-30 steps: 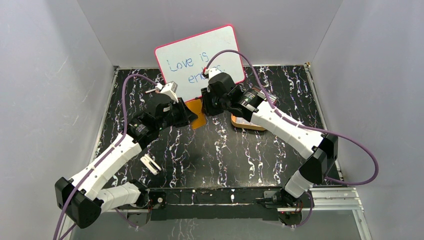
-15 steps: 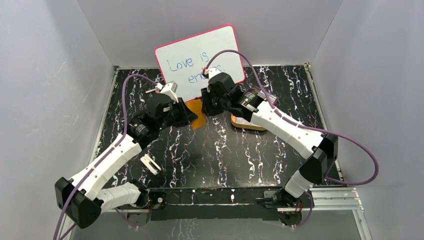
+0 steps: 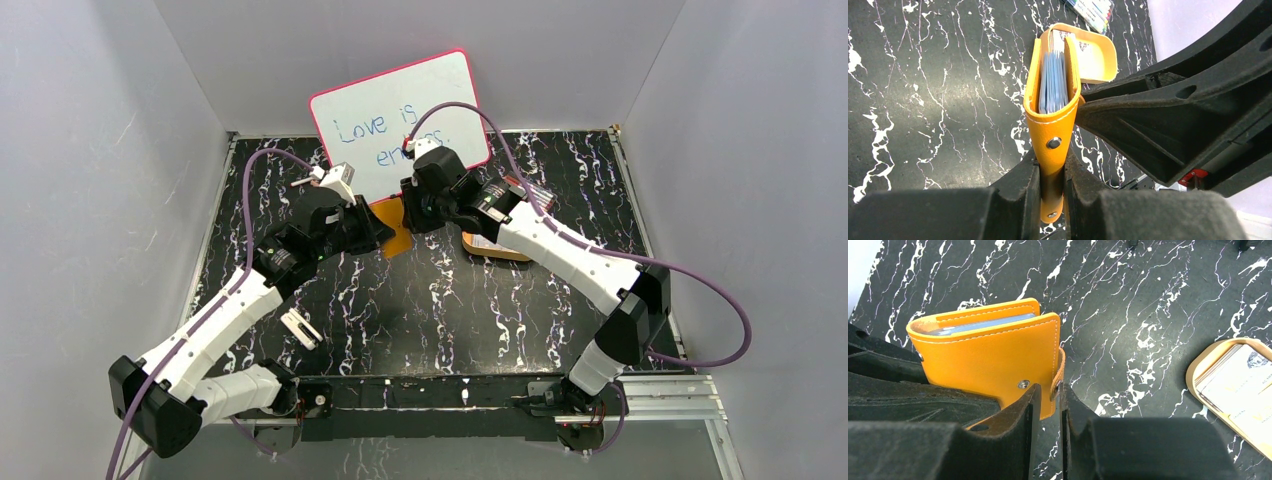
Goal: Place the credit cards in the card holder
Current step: Close the card holder.
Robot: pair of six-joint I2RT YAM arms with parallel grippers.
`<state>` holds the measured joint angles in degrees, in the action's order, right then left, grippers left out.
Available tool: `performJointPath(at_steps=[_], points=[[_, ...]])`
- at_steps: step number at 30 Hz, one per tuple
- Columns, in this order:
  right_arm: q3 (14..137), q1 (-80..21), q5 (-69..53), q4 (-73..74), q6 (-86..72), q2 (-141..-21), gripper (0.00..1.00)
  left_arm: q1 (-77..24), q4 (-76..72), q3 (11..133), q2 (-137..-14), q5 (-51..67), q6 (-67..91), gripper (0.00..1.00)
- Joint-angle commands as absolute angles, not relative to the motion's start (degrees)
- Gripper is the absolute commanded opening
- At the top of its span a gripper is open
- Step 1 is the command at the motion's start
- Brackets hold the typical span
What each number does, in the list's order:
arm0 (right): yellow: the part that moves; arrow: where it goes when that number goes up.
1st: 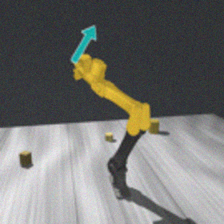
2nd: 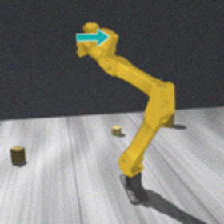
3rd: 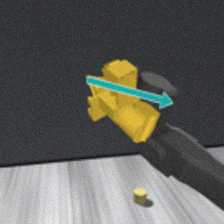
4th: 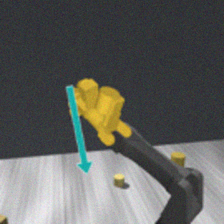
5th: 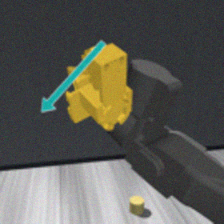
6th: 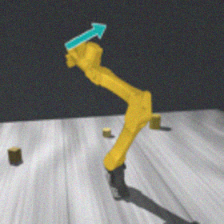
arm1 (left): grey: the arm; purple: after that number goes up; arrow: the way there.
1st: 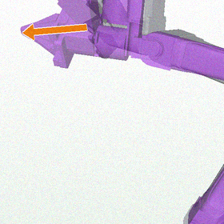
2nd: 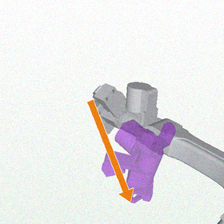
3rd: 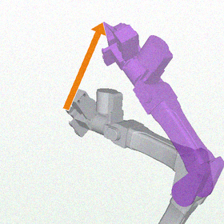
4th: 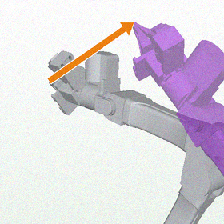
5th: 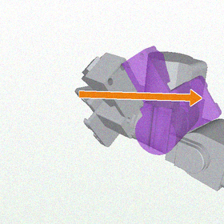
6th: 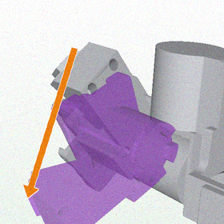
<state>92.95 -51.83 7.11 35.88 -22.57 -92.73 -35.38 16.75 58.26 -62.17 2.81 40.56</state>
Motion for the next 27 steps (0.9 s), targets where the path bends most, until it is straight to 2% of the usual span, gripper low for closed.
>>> performJointPath(at_steps=[1, 5, 18, 22, 27], points=[[94.4, -52.0, 7.0, 33.0, -22.5, -92.2, 0.27, -35.7, 16.0, 61.1, -59.9, 2.9, 40.4, 0.00], [94.1, -52.0, 7.4, 32.8, -22.7, -91.6, 0.23, -35.7, 15.9, 60.8, -59.9, 2.9, 40.3, 0.00], [93.0, -52.0, 8.6, 32.4, -23.3, -89.8, 0.29, -35.7, 16.0, 60.8, -60.1, 2.6, 40.2, 0.00], [92.8, -52.0, 8.9, 32.3, -23.3, -89.5, 0.24, -35.7, 15.9, 60.7, -60.0, 2.6, 40.3, 0.00], [92.7, -52.0, 8.8, 32.3, -23.2, -89.3, 0.10, -35.7, 15.9, 60.8, -59.9, 2.6, 40.3, 0.00]])
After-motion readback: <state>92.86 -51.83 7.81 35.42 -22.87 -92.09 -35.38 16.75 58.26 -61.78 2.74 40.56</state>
